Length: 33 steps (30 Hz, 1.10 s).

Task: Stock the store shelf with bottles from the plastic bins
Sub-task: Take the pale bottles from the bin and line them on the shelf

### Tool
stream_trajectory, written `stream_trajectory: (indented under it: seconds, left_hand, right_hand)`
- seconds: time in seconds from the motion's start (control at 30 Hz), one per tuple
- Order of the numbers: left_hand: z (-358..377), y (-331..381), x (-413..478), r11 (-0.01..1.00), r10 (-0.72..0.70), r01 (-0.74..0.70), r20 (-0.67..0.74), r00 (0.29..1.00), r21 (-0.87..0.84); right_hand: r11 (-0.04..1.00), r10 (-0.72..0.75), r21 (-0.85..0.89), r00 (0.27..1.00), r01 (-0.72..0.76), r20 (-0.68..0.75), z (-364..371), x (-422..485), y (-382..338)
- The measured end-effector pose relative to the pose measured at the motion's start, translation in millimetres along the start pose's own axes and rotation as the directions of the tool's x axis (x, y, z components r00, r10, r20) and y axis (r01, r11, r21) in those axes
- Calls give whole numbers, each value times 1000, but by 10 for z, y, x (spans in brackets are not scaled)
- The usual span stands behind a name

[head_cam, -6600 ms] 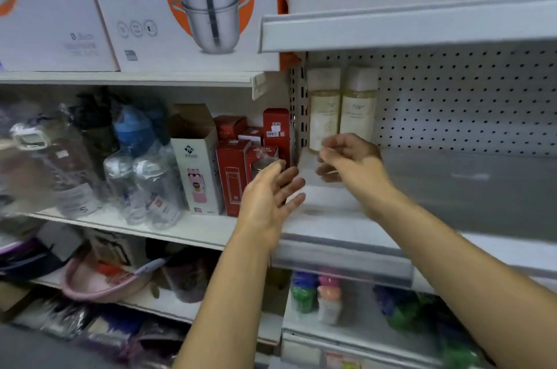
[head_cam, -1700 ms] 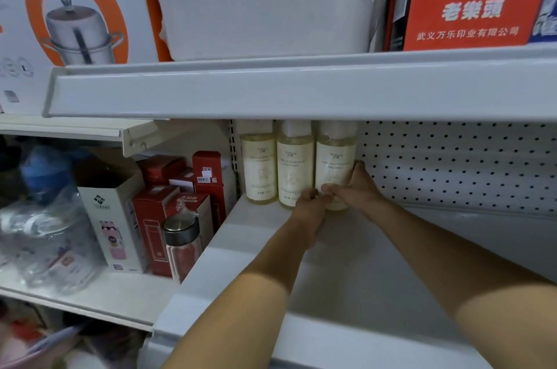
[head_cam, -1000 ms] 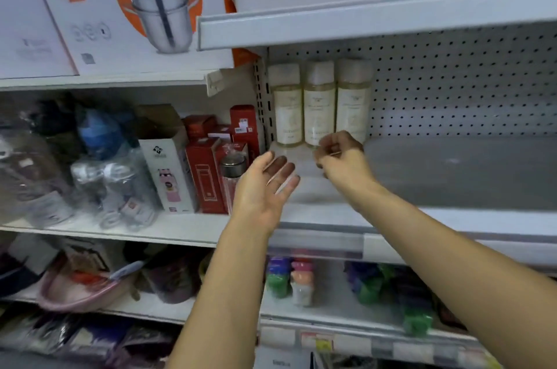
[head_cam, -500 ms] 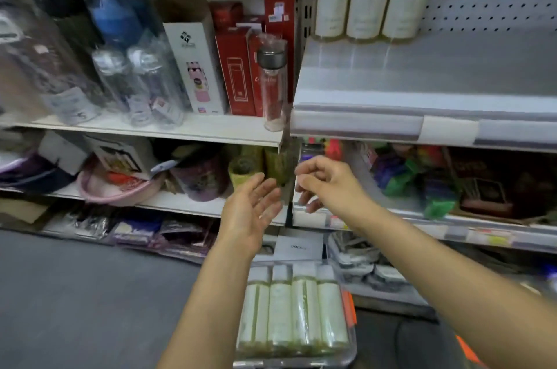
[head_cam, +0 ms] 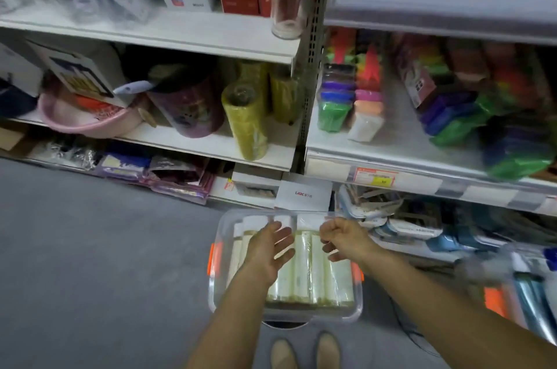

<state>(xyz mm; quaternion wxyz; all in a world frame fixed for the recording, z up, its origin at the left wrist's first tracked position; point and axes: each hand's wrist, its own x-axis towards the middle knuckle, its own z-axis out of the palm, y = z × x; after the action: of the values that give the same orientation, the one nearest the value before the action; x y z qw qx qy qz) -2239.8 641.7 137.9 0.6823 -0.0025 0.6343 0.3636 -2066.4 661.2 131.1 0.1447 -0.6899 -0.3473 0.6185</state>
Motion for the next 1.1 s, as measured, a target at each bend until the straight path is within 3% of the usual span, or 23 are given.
stream_trajectory:
  seconds: [0.13,0.33,0.57,0.73,0.83,0.93,1.1]
  left_hand:
    - [95,-167,487,992,-39,41,-19,999,122]
    - [309,-237,1135,914,7,35,-102,995,404]
    - [382,-307,1314,871,-26,43,-43,999,489]
    - [349,-390,1290,860,79,-61,-14,997,506]
    - [343,-478,1224,803,203,-162,-8,979,573]
    - [323,-649,1117,701,364,-265,-12,932,662]
    - [323,-835,900,657,528,-381,-36,849,650]
  right_hand:
    - [993,102,66,993,-98,-60,44,543,361]
    - [985,138,117,984,-124,-116,145,1223,554]
    - [947,224,262,967,-186,-124,215,1512,617]
    - [948,144,308,974,-86,-173,103,1335,613]
    - [940,65,342,985,-6,-160,32,1132,588]
    - [926,5,374,987,56,-161,10,997,580]
    - [919,-74,379,991,112,-115,16,823,533]
